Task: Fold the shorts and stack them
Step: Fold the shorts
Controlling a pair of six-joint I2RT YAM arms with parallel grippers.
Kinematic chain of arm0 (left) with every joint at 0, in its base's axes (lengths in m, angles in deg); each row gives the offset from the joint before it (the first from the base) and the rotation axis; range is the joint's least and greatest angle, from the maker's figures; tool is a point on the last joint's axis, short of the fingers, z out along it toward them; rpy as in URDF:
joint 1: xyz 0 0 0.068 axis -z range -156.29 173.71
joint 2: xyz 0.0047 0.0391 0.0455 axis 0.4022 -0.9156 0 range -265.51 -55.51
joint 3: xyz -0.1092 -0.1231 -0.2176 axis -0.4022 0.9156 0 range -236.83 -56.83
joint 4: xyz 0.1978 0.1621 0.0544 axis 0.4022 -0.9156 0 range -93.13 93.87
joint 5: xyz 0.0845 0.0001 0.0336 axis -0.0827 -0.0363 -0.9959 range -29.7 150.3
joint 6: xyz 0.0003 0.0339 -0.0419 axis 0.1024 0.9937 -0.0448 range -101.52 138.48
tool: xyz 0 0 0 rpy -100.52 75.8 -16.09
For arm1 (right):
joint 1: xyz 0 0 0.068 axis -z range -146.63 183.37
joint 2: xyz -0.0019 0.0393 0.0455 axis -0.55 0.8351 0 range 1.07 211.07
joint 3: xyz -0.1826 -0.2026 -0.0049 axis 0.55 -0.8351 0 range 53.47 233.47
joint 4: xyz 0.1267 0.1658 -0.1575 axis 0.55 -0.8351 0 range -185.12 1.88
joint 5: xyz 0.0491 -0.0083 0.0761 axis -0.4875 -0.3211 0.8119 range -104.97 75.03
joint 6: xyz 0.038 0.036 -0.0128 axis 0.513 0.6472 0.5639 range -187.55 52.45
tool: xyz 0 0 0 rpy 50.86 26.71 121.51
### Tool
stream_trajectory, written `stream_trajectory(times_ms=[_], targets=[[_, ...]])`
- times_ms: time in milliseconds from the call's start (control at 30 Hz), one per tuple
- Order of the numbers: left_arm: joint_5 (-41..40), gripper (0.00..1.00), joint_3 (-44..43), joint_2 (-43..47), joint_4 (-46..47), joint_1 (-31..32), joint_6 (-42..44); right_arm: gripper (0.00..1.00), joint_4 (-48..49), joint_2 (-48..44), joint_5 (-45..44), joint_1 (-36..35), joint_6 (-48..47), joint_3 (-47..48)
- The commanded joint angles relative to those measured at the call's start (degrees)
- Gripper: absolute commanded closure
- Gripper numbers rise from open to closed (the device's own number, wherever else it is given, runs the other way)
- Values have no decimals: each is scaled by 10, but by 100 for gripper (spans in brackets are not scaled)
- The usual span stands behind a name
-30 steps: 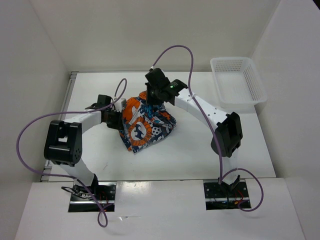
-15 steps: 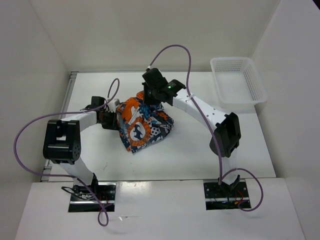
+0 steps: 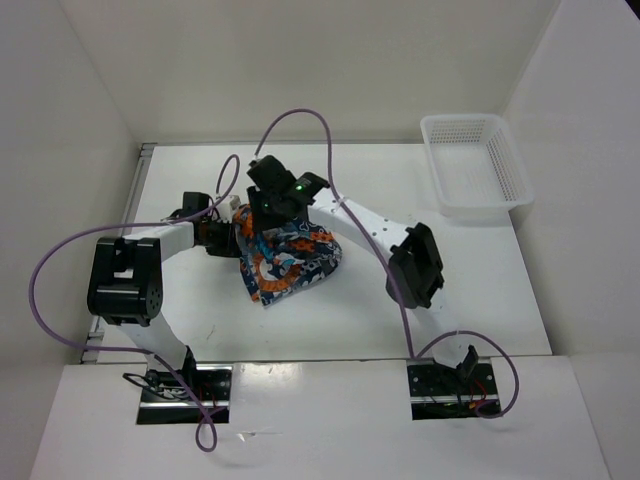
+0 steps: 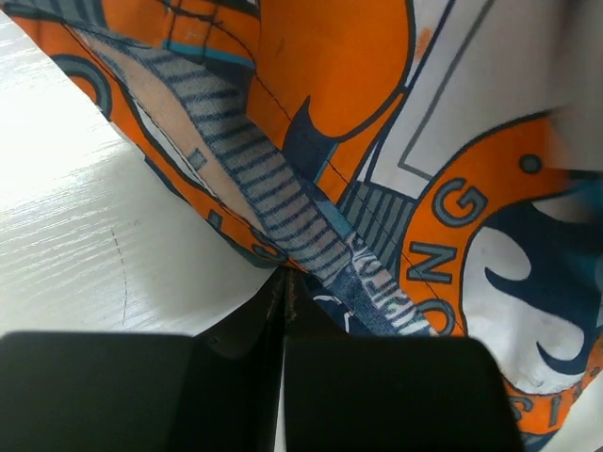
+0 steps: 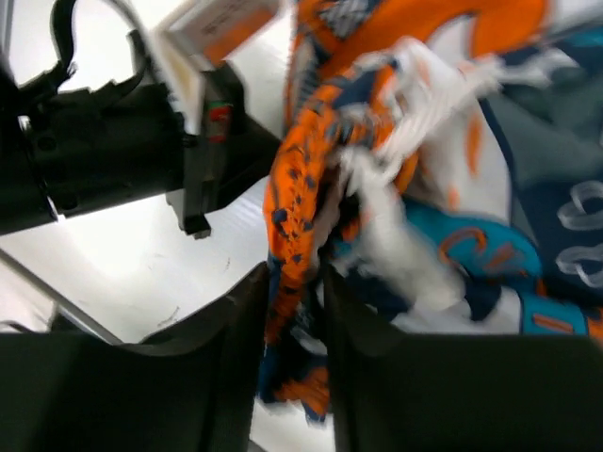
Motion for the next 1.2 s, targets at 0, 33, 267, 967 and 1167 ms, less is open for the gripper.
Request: stream_trajectory(times_ms=[0, 33, 267, 967, 1167], targets=[[-5, 100, -6, -20, -10, -9, 4, 63, -35, 54, 87, -7, -49, 96], [-5, 100, -12, -20, -10, -9, 4, 53, -44, 60, 103, -7, -54, 104], [-5, 100, -33, -14, -28, -20, 4, 37, 49, -37, 87, 11, -44, -13], [122, 30, -83, 244, -70, -5, 4, 0, 109, -303, -35, 181, -19, -293], [117, 10, -76, 280, -64, -4, 4, 0, 165, -384, -64, 198, -38, -365]])
